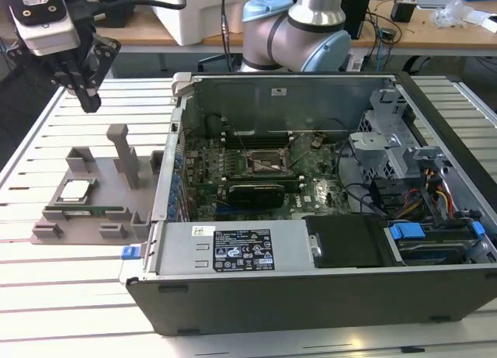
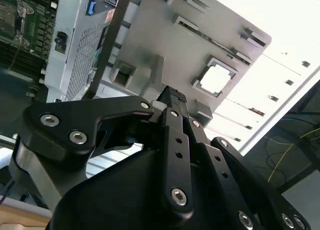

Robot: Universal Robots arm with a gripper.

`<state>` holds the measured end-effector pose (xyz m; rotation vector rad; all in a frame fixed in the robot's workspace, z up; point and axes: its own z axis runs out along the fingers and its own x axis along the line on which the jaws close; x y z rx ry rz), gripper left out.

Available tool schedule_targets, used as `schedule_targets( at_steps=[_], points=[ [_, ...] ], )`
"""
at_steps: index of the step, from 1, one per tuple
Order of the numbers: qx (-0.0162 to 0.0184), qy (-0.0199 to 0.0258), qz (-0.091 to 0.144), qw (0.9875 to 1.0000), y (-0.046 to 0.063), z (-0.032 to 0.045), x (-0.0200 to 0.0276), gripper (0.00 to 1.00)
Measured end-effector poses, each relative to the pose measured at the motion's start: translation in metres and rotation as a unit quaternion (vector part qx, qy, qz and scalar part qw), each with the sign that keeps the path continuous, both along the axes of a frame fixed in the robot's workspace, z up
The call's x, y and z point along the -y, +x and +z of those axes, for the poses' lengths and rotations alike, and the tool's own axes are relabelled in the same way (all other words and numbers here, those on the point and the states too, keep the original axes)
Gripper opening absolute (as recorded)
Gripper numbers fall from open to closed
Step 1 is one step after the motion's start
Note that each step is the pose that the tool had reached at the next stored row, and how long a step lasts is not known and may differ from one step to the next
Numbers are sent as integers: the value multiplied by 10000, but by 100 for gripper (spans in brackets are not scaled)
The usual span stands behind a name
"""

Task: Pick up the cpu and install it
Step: 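Reach for the cpu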

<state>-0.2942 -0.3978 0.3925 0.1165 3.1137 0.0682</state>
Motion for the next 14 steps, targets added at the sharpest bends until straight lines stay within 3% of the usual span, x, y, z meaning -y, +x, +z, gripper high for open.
schedule_targets(
  at_steps=[5, 11, 14],
  points=[
    [0, 0, 0, 10000, -197, -2, -3, 11],
    [0, -1, 0, 10000, -304, -3, -5, 11],
    [0, -1, 0, 10000, -417, -5, -7, 11]
  ],
)
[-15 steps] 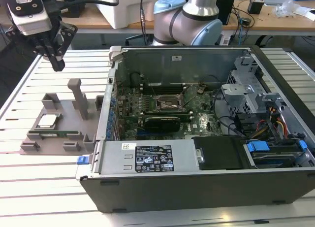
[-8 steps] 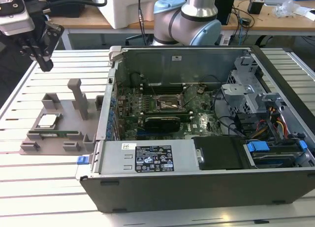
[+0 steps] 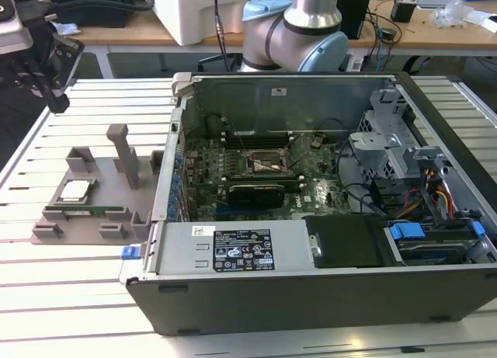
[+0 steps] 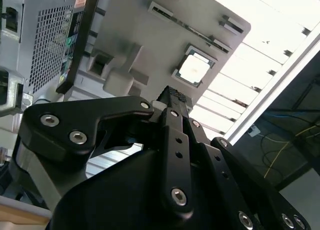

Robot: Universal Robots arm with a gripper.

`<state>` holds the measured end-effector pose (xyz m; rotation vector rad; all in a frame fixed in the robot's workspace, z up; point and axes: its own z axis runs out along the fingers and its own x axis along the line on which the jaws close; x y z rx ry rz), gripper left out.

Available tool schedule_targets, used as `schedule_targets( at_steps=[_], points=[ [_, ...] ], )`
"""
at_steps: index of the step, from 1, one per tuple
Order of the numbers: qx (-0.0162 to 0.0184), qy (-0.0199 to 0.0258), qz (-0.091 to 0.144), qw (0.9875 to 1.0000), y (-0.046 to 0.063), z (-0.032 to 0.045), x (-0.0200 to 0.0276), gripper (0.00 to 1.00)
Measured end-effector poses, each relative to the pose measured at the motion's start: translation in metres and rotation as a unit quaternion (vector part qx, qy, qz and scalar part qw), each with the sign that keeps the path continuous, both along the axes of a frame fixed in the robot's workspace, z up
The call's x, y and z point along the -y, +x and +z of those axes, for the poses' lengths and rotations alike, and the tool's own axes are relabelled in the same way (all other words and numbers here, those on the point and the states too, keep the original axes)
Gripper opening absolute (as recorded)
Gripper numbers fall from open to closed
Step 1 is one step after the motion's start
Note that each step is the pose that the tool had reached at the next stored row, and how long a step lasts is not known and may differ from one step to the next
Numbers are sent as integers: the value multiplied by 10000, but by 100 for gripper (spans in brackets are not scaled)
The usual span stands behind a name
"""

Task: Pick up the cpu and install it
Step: 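Reach for the cpu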

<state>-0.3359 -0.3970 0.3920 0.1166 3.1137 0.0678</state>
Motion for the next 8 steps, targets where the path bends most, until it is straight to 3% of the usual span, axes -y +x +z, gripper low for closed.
schedule_targets(
  at_steps=[8],
  points=[
    [0, -1, 0, 10000, -174, -3, -6, 11]
  ],
)
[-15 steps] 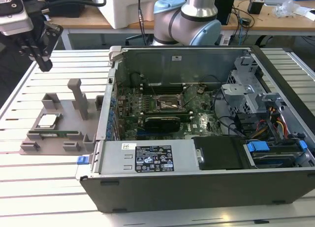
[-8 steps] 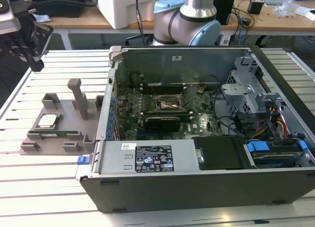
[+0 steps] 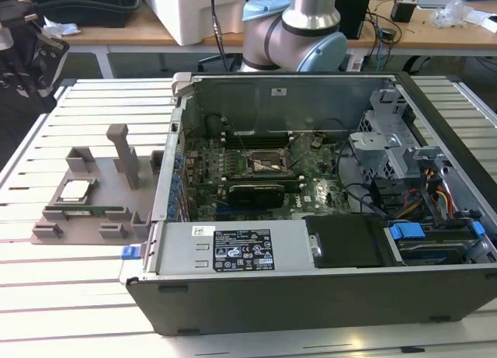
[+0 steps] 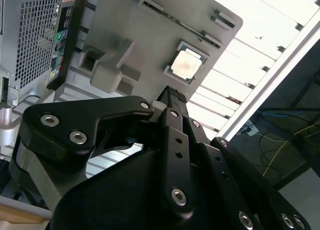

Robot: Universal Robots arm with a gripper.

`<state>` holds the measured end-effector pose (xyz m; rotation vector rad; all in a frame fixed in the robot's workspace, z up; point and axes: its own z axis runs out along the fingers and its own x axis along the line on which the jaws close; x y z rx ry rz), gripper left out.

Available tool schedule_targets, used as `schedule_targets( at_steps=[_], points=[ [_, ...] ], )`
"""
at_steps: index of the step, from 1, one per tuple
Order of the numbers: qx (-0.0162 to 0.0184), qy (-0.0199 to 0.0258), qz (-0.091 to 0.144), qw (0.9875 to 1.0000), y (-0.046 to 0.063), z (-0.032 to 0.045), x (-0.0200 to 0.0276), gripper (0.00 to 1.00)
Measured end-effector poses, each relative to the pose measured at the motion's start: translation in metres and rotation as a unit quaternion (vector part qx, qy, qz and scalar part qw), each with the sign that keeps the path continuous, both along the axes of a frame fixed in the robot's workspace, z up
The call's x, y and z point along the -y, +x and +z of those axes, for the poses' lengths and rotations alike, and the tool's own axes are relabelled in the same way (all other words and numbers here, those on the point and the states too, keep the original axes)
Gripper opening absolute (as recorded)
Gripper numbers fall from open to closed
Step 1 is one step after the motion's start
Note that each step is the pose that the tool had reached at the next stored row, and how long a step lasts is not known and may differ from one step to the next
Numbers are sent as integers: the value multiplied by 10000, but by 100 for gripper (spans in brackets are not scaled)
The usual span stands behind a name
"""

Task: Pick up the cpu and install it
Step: 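Reach for the cpu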

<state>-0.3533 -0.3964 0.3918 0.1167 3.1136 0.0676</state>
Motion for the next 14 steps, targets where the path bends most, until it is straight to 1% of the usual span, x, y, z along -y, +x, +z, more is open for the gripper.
schedule_targets(
  at_steps=[1, 4, 9, 11, 14],
  points=[
    [0, 0, 0, 10000, -16, -1, -1, 11],
    [-1, -1, 1, 10000, -126, -6, -13, 11],
    [0, 0, 0, 10000, -217, -10, -29, 11],
    [-1, 0, 0, 10000, -289, -11, -30, 11],
    [0, 0, 1, 10000, -340, -13, -30, 11]
  ],
)
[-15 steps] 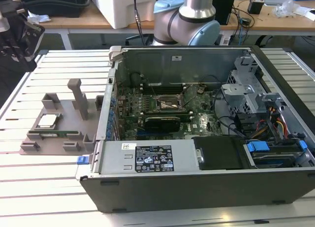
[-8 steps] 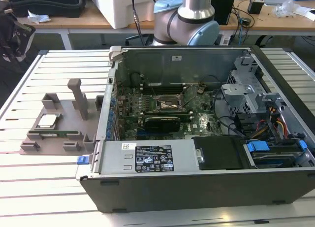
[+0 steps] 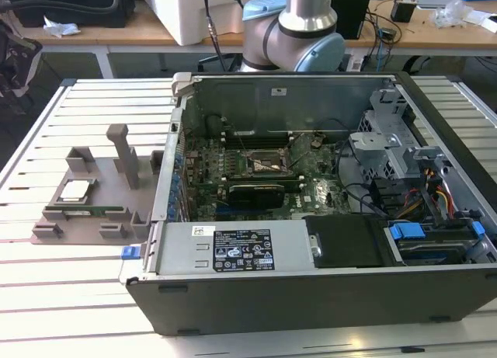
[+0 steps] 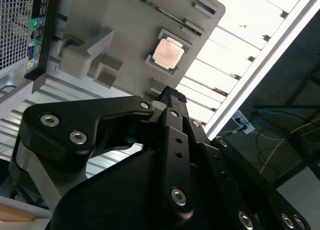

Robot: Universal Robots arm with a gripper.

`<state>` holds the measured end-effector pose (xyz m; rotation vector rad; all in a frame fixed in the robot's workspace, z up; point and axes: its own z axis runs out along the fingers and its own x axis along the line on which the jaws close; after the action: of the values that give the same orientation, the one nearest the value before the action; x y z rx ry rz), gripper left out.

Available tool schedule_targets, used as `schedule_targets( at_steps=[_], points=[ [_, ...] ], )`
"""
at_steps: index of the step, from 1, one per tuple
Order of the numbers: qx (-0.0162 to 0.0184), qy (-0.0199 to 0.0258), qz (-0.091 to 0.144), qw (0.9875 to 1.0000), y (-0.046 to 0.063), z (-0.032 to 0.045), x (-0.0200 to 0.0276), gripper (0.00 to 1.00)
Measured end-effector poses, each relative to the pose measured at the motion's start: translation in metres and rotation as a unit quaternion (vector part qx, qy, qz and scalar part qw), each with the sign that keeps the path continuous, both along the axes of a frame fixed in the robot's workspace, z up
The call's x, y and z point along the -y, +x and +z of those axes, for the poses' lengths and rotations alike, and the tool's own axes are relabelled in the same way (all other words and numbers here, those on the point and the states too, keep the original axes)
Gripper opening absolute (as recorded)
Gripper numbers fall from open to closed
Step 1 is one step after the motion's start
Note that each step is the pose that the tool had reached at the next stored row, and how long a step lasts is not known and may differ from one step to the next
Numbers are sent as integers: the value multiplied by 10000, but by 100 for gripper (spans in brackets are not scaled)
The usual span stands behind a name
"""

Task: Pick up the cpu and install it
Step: 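Reach for the cpu, then pick up the cpu and move it towards the insertion slot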

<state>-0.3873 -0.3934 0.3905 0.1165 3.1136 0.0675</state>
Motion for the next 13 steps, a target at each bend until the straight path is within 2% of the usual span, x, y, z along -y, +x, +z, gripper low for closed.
schedule_targets(
  at_steps=[13],
  points=[
    [0, 0, 0, 10000, -31, 0, 0, 11]
  ],
)
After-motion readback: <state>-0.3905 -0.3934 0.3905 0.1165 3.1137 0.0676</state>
